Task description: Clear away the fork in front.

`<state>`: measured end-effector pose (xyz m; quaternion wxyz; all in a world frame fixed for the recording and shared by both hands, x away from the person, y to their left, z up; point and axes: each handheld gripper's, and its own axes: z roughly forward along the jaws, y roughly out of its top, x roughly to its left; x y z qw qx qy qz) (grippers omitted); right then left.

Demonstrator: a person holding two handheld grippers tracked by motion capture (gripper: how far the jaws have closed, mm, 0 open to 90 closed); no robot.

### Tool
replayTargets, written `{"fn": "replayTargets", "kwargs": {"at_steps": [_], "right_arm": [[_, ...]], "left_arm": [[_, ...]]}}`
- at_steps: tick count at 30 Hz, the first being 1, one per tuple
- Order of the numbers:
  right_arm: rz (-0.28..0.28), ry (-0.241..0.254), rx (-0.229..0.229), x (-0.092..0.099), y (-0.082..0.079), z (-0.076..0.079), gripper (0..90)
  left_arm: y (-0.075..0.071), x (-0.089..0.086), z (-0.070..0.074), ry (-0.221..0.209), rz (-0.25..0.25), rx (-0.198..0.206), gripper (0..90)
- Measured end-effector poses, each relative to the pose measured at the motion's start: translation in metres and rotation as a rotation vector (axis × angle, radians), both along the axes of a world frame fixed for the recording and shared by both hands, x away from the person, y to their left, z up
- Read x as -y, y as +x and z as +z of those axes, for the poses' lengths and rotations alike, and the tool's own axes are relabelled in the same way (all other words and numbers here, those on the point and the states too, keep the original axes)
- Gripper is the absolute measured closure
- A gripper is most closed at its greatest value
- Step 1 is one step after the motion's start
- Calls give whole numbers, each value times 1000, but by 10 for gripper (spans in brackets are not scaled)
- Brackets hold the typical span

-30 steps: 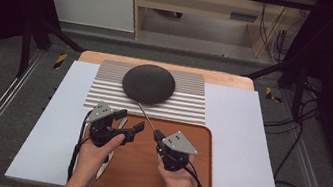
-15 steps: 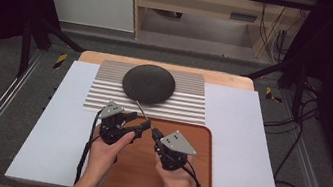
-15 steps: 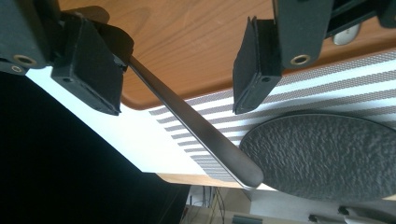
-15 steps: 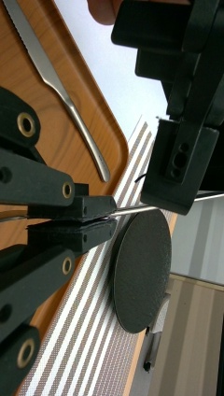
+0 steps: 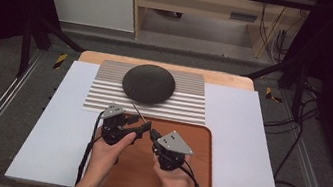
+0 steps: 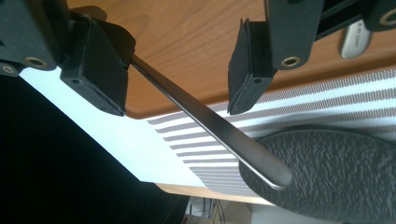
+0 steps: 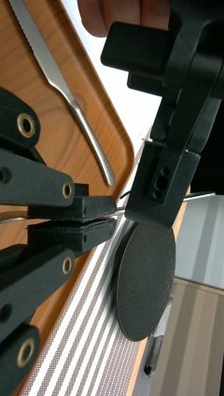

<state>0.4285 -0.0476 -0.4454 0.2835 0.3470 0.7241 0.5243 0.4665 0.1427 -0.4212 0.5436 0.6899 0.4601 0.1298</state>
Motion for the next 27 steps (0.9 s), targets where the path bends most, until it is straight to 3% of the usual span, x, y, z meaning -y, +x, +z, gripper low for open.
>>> {"fn": "replayTargets", "kwargs": {"at_steps": [9,18,27], "right_arm": [[-4,10,11,-3,-2,-1,874],[0,15,10,-9,-3,-2,874],[-2,21,1,-13,-3,-3,874]], "left_arm": [[3,-1,-4,-38,-2,-21,416],[2,-2,-3,-32,25,-5,582],[-1,2,1,-57,34,20,707]]}}
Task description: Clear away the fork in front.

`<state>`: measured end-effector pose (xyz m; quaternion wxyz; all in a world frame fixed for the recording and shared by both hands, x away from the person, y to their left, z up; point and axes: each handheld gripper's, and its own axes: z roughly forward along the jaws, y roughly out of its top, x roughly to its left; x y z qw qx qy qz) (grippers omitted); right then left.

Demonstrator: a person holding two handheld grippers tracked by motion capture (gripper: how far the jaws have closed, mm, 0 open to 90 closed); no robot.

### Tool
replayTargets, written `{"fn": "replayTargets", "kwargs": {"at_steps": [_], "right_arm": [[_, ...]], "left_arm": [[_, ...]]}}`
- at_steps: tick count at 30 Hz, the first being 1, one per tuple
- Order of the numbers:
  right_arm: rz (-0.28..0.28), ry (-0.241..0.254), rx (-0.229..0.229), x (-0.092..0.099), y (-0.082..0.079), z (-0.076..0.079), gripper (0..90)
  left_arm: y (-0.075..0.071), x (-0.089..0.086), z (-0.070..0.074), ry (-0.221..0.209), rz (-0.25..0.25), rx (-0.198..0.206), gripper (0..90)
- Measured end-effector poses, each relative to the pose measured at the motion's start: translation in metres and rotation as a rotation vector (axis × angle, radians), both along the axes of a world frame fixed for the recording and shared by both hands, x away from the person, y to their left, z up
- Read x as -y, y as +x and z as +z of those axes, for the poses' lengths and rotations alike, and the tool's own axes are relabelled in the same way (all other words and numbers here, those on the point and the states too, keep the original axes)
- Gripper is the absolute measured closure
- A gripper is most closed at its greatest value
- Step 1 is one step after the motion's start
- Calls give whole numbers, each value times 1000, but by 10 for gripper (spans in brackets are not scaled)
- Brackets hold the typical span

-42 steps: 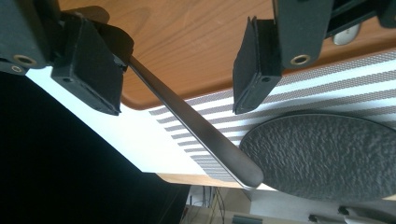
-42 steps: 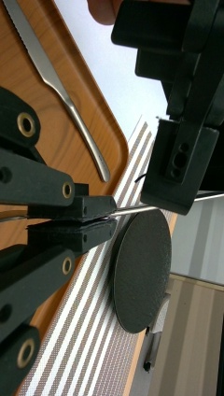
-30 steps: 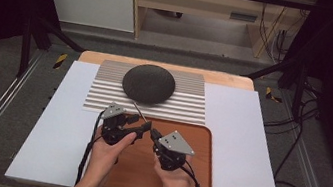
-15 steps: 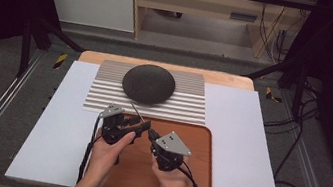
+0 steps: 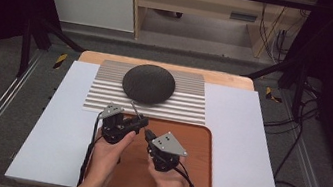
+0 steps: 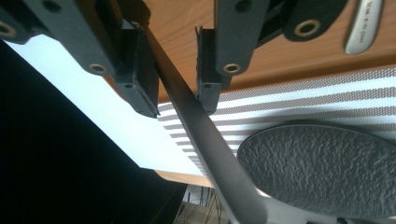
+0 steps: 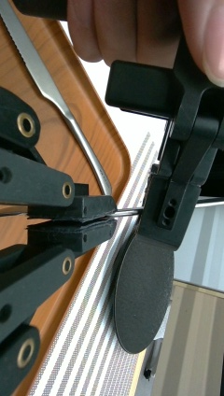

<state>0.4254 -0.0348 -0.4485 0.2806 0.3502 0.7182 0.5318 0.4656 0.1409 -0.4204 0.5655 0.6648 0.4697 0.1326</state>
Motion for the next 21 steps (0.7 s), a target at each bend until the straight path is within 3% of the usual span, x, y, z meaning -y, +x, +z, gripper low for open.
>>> {"fn": "replayTargets", "kwargs": {"at_steps": [9,18,21], "right_arm": [[-11,17,-17,1,1,0,871],[3,46,-31,4,3,1,865],[19,58,-42,7,4,2,794]], "left_arm": [[-5,8,5,-7,-38,30,800],[-8,10,8,38,-63,80,813],[-8,8,9,75,-59,107,815]]}}
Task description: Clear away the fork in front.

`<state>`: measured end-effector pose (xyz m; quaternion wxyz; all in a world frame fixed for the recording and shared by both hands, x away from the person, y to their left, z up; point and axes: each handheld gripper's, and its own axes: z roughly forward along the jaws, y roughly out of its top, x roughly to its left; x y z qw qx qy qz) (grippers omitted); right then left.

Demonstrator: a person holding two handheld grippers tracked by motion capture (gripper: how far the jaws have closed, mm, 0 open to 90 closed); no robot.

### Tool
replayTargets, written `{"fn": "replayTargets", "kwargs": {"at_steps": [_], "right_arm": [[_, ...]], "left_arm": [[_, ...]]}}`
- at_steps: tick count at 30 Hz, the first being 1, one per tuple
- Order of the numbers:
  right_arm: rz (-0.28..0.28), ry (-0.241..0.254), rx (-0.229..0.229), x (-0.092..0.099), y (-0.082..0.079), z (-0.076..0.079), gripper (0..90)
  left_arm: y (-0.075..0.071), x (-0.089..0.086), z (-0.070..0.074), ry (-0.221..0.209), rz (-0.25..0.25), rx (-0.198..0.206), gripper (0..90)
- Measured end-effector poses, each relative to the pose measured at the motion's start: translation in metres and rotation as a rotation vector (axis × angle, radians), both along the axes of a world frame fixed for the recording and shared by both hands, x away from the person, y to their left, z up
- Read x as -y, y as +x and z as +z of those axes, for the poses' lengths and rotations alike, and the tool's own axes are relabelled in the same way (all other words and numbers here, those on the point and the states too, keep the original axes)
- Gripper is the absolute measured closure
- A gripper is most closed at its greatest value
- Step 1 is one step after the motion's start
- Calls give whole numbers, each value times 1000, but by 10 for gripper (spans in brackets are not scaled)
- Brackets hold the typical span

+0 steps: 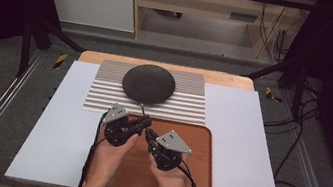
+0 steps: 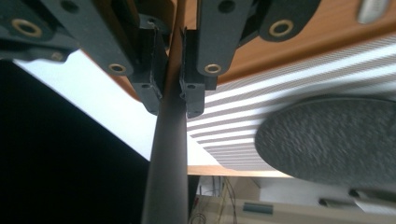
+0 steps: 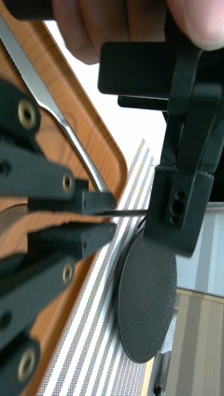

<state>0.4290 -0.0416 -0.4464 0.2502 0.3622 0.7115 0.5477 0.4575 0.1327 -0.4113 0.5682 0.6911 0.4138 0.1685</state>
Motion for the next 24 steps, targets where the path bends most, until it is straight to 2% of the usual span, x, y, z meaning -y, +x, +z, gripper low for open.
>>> {"fn": "replayTargets", "kwargs": {"at_steps": [4,10,12,16,19,24], "right_arm": [[8,8,2,10,-1,2,720],[-27,4,6,33,4,5,589],[-43,5,10,43,7,5,547],[-62,43,20,64,13,4,430],[-63,51,45,80,17,2,344],[-63,50,41,109,22,2,217]], "left_arm": [[2,-6,0,13,9,11,816],[2,-15,1,21,5,28,816],[2,-19,1,18,5,31,816],[0,-25,3,24,3,43,817],[-2,-29,4,37,-5,57,816],[-7,-35,8,63,-25,85,817]]}}
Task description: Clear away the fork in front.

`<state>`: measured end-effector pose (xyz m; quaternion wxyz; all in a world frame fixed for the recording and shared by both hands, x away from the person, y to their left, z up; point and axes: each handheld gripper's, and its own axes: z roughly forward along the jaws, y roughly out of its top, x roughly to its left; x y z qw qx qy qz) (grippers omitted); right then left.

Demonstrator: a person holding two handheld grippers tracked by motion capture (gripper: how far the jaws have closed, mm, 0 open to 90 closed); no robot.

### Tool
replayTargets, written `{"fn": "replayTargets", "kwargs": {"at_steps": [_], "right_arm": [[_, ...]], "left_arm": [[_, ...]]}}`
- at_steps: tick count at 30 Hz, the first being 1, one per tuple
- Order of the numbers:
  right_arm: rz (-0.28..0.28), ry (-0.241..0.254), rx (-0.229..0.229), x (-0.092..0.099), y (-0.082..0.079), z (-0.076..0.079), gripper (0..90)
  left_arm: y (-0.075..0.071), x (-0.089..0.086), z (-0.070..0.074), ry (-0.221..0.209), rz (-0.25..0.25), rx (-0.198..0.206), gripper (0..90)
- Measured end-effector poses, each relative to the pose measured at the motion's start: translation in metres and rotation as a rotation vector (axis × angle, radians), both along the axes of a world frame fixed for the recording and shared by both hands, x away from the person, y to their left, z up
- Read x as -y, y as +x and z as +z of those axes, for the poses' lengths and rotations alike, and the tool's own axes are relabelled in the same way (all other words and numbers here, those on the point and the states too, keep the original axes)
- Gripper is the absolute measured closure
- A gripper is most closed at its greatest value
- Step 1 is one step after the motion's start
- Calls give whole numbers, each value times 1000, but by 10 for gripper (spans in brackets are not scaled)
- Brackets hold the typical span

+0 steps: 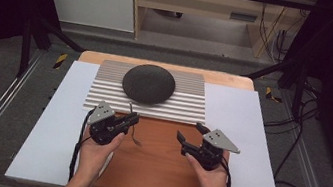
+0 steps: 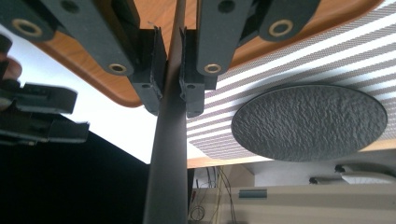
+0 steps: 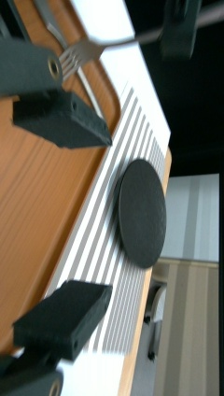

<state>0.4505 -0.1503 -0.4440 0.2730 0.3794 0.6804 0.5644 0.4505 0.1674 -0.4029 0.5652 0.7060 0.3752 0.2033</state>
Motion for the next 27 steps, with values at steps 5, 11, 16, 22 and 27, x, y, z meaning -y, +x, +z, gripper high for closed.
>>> {"fn": "replayTargets", "kwargs": {"at_steps": [5,11,16,22,27], "right_arm": [[-28,-29,1,28,-4,-2,127],[-66,-50,34,61,-18,-10,94],[-85,-50,27,86,-28,-18,84],[-110,-52,19,102,-33,-26,79],[-133,-34,7,107,-32,-29,80]], "left_arm": [[-5,-7,2,2,-20,8,816],[-15,-17,2,-2,-43,7,816],[-27,-24,-1,2,-90,-14,817],[-46,-30,-7,-10,-138,-35,816],[-56,-35,-9,-8,-160,-47,816]]}}
